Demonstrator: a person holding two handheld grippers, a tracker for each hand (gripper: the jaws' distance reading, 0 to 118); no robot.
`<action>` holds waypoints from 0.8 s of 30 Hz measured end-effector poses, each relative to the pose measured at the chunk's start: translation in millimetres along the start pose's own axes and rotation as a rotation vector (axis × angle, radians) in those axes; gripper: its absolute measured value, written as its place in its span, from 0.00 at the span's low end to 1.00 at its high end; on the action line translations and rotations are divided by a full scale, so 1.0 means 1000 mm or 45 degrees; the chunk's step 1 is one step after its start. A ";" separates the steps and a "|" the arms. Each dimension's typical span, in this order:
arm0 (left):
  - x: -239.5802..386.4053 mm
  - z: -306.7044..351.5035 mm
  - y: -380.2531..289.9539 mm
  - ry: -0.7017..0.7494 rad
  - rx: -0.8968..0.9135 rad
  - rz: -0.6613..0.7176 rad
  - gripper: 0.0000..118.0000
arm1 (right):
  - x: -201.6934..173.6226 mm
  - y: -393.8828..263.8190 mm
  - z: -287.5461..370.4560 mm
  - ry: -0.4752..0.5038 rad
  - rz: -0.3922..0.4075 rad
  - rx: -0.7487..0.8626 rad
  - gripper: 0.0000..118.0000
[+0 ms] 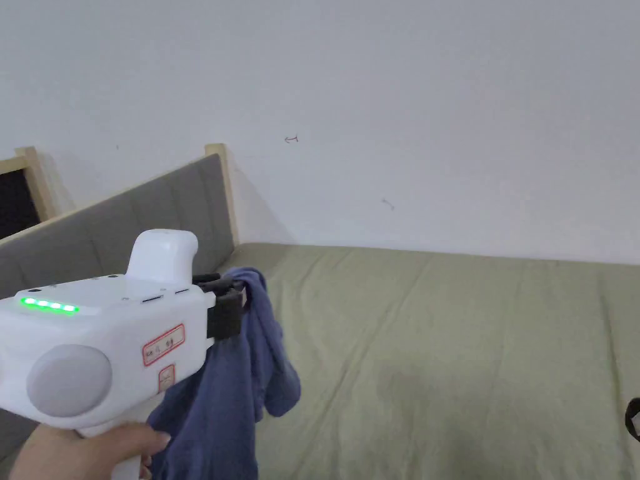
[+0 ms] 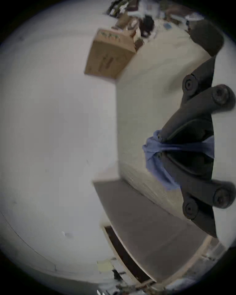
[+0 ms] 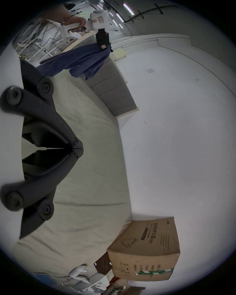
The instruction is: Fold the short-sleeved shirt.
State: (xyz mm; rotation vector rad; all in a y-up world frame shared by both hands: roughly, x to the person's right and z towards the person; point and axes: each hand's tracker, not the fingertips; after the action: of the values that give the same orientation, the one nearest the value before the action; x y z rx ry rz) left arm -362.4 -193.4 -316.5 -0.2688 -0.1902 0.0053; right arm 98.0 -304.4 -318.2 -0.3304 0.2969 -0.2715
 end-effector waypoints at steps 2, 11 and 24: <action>0.040 -0.014 0.011 -0.149 0.016 0.003 0.03 | 0.011 0.005 0.013 -0.017 -0.028 0.052 0.00; 0.194 -0.144 -0.030 -0.669 -0.404 0.115 0.03 | 0.052 0.019 0.069 -0.096 0.005 0.209 0.00; 0.246 -0.235 -0.215 -0.645 -1.364 0.360 0.59 | 0.110 -0.019 0.064 -0.219 -0.276 0.001 0.00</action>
State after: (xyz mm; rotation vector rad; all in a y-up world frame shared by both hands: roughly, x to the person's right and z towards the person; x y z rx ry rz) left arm -81.6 -455.0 -436.0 -1.3666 -0.6544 0.2598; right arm 216.4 -337.5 -279.8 -0.3830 0.0910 -0.4538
